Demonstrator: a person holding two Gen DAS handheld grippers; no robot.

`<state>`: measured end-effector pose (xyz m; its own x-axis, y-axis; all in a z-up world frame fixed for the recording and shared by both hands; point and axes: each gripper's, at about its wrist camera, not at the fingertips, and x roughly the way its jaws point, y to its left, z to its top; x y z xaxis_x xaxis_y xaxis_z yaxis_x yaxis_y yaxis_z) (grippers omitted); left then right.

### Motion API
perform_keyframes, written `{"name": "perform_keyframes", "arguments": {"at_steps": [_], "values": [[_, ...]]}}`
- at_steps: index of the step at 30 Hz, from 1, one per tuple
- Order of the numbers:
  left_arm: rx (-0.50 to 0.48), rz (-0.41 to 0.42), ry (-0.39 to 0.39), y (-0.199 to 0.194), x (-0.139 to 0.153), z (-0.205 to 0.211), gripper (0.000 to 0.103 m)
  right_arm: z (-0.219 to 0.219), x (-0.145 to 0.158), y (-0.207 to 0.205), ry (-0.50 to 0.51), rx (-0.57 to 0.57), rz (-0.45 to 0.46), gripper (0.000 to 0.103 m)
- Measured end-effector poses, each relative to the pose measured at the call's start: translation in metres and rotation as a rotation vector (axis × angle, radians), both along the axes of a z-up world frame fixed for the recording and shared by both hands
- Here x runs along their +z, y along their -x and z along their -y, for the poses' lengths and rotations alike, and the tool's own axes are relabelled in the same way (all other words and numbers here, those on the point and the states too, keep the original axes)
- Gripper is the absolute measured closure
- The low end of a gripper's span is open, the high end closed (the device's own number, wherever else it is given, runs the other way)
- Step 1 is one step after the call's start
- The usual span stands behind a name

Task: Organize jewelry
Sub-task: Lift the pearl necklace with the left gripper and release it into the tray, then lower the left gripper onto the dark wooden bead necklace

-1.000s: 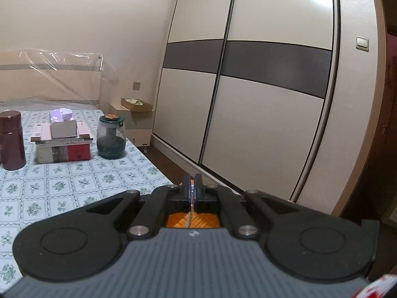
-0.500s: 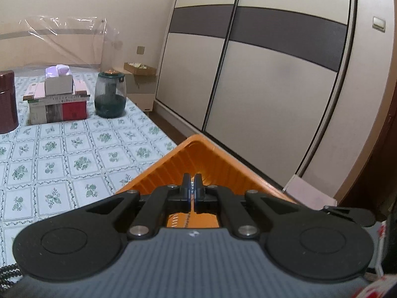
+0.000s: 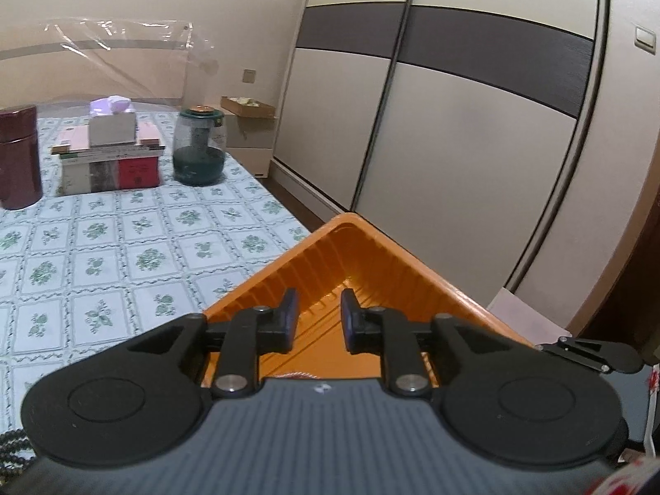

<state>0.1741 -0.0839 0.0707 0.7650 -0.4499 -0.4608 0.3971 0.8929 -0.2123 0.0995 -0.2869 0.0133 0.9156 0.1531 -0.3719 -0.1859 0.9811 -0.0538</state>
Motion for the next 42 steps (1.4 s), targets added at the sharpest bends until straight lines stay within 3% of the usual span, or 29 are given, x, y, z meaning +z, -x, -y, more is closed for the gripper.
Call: {"name": "perform_keyframes", "arguments": {"at_steps": [6,14,24,28,42], "values": [[0.083,0.022,-0.012,0.011,0.004,-0.035,0.083,0.000,-0.001,0.000,0.001,0.001,0.002,0.097],[0.307,0.018,-0.054,0.038,-0.002,-0.114,0.077,0.001,0.000,0.001,0.000,-0.001,0.000,0.097],[0.509,-0.087,-0.089,0.072,-0.037,-0.184,0.075,0.001,0.000,0.001,0.003,-0.001,-0.002,0.097],[0.520,-0.116,-0.110,0.085,-0.051,-0.188,0.071,0.000,-0.001,0.000,0.004,-0.001,-0.005,0.097],[0.480,-0.242,-0.177,0.090,-0.101,-0.172,0.069,-0.002,-0.002,0.000,0.007,-0.001,-0.005,0.097]]}}
